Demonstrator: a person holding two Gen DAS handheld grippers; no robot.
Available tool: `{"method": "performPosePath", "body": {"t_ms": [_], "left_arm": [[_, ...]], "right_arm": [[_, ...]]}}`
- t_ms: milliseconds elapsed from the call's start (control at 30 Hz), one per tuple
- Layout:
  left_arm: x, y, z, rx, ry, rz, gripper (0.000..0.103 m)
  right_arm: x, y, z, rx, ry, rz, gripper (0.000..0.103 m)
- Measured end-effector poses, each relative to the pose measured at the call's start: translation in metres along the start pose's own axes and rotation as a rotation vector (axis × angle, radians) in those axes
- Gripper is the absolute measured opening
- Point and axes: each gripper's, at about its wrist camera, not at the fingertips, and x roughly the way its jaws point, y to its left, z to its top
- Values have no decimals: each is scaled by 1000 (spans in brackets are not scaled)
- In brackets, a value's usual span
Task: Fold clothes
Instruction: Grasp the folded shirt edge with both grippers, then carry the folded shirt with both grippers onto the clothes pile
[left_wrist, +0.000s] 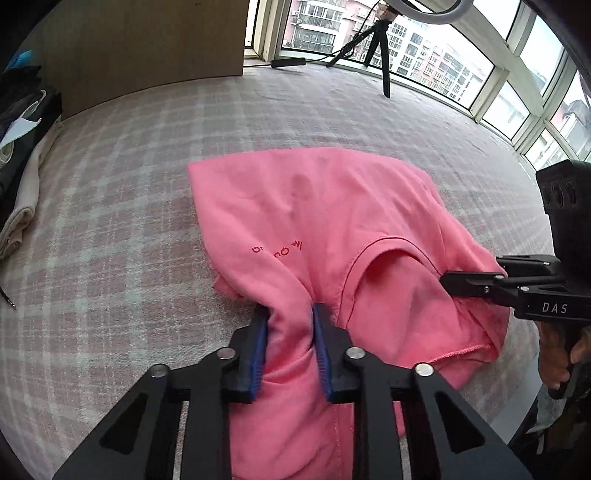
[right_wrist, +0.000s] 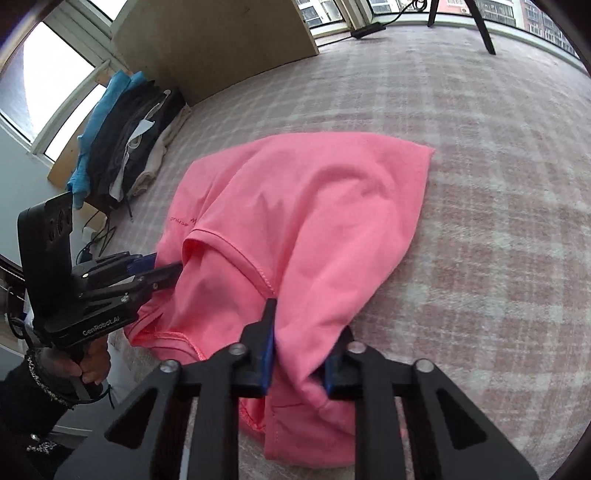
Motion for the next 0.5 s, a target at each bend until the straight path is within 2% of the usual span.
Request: {"method": "performPosePath", "body": {"t_ms": [133, 233, 500], "left_arm": [[-6, 8, 1, -70, -14, -25, 10], [-22, 14, 8, -119, -48, -49, 10], [-90, 22, 50, -117, -221, -5, 10]], "right_arm": [[-3, 4, 2, 18, -8, 47, 15], [-23, 13, 11, 7, -48, 97, 15], [-78, 61, 58, -126, -168, 155, 14]]}}
